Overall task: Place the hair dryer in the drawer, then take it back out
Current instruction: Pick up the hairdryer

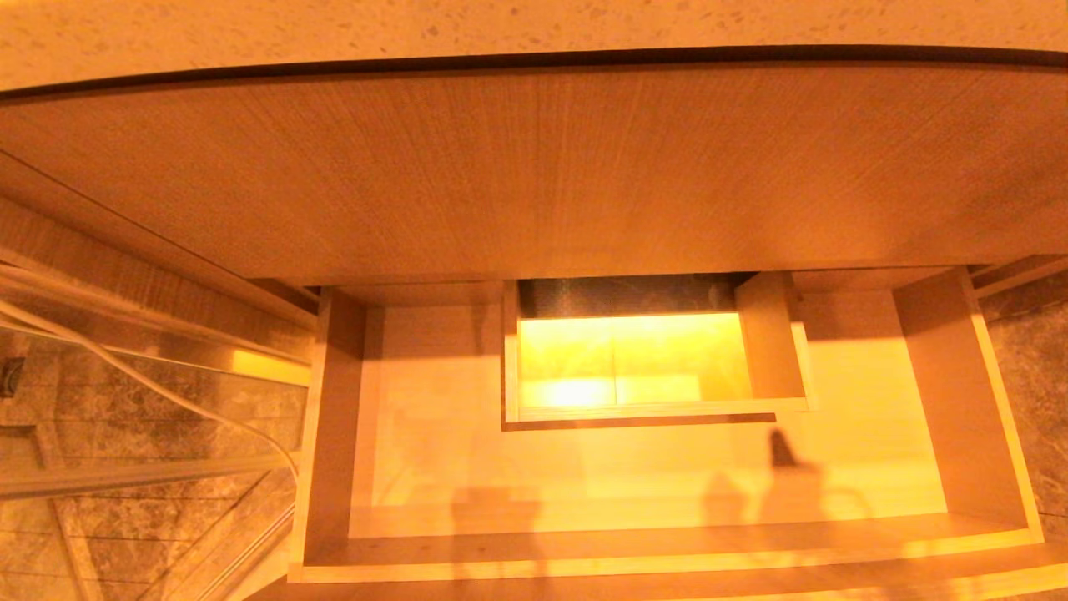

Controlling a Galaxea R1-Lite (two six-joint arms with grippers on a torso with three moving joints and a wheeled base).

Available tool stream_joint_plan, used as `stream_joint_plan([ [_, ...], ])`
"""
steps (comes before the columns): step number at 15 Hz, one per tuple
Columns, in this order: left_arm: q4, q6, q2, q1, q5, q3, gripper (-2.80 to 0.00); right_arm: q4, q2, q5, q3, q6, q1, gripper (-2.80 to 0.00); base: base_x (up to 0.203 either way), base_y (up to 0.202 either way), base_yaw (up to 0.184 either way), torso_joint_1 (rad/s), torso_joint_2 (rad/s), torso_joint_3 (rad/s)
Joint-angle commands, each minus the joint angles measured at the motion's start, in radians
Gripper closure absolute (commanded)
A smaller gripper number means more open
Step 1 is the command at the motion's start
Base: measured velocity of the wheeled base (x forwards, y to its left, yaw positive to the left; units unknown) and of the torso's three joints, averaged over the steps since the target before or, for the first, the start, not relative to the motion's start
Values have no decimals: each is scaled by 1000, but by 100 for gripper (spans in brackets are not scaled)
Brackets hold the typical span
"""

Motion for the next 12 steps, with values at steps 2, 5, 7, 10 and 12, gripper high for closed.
stream_joint_plan([
  [2,0,0,0,0,0,0,-280,-218,187,-3,-73,-10,-74,0,0,0,0,0,0,0],
  [5,0,0,0,0,0,0,-280,-428,359,-7,-172,-11,-204,0,0,0,0,0,0,0],
  [7,0,0,0,0,0,0,-280,-492,463,-9,-267,-6,-277,0,0,0,0,0,0,0],
  [10,0,0,0,0,0,0,-280,-661,584,-50,-368,-7,-355,0,0,0,0,0,0,0],
  [12,0,0,0,0,0,0,-280,-721,613,-107,-378,-12,-385,0,0,0,0,0,0,0],
])
